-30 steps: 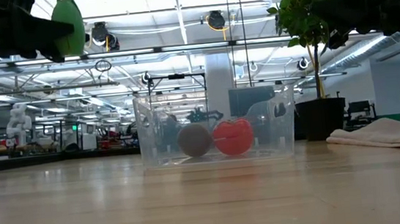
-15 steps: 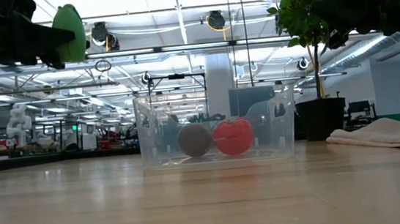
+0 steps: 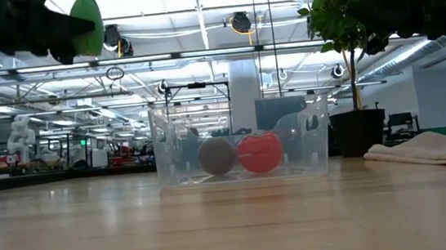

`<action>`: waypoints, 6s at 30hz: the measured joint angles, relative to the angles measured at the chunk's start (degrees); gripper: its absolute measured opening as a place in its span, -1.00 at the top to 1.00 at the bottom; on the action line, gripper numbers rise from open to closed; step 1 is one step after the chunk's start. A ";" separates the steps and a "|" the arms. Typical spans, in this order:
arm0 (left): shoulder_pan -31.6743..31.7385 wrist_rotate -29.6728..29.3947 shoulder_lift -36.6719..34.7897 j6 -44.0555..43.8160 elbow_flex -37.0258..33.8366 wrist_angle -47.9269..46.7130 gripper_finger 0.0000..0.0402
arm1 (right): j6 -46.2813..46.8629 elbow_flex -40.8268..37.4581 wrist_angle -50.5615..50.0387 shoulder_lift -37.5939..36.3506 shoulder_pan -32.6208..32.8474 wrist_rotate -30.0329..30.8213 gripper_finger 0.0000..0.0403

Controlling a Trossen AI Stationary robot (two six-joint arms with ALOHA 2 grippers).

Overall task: Pick and placing Produce into tupperware
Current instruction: Put the corn into the transparent bin

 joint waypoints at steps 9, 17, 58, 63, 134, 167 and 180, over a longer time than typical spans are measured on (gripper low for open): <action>3.21 0.54 9.29 2.51 11.23 -8.13 -0.02 | 0.01 -0.04 -0.01 0.00 -0.01 0.00 1.00; 7.87 11.31 17.81 2.69 17.03 -8.48 0.01 | -0.31 -0.04 -0.01 0.00 -0.02 0.02 1.00; 18.34 28.59 32.36 4.57 48.25 -22.67 0.00 | -0.86 0.02 -0.06 0.00 -0.02 0.00 1.00; 18.34 28.59 37.14 6.81 54.94 -26.62 -0.04 | -0.88 0.01 -0.07 0.02 -0.02 0.00 1.00; 3.39 37.71 92.80 23.54 80.87 -60.39 -0.05 | -1.49 0.00 -0.42 0.31 0.00 0.00 1.00; 3.95 41.81 96.07 27.18 80.87 -63.64 -0.05 | -2.35 0.00 -0.90 0.31 -0.01 0.00 1.00; 4.20 38.82 96.07 26.43 80.87 -63.63 -0.05 | -2.35 0.00 -1.22 0.31 -0.01 -0.02 1.00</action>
